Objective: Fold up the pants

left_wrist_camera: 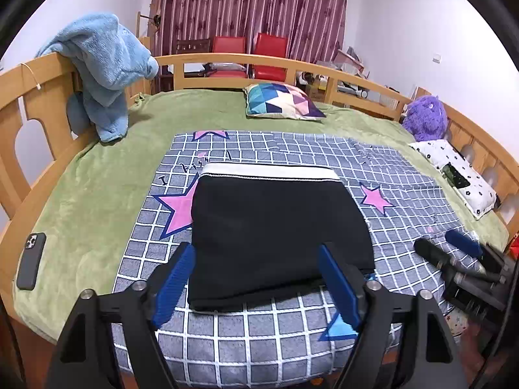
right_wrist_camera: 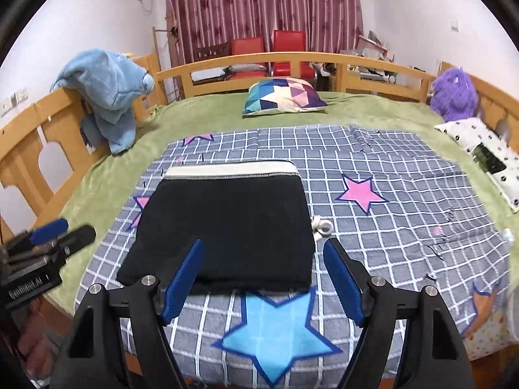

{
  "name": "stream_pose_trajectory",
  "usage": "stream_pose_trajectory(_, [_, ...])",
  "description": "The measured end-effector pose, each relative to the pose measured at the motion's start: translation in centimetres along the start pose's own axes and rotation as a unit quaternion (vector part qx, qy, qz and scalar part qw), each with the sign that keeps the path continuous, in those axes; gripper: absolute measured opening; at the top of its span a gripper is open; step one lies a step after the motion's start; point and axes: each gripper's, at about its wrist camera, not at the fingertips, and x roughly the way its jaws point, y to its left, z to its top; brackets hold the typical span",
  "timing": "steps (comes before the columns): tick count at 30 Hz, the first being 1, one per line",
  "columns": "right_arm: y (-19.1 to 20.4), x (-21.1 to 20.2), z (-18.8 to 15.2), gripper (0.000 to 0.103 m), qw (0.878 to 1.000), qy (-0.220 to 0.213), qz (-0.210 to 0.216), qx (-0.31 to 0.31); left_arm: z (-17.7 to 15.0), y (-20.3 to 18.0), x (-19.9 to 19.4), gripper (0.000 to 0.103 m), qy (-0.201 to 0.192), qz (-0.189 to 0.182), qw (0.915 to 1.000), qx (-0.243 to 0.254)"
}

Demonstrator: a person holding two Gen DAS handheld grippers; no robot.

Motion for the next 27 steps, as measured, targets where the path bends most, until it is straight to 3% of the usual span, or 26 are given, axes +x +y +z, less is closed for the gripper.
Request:
stream_pose_trajectory(2, [0.2,-0.9,-0.7,0.091,1.000,-0.003,-0.005,-0.001,-0.2,-0.3,-0.9,0.082,-0.010,0.009,0.9999,0.002])
stream_pose_trajectory(5, [0.1,-2.3,-1.5,0.094,1.000,-0.016,-0.014,0.011,-0.7,-0.4,-1.6,0.083,-0.016,0.025,0.9996,0.001])
stream_pose_trajectory(27, [0.3,-3.1,-1.7,0.096,1.000,-0.004,-0.009,0.025,-1.4,-1.2,-3.3,0.086,-0.027,0.036,0.9990,0.006])
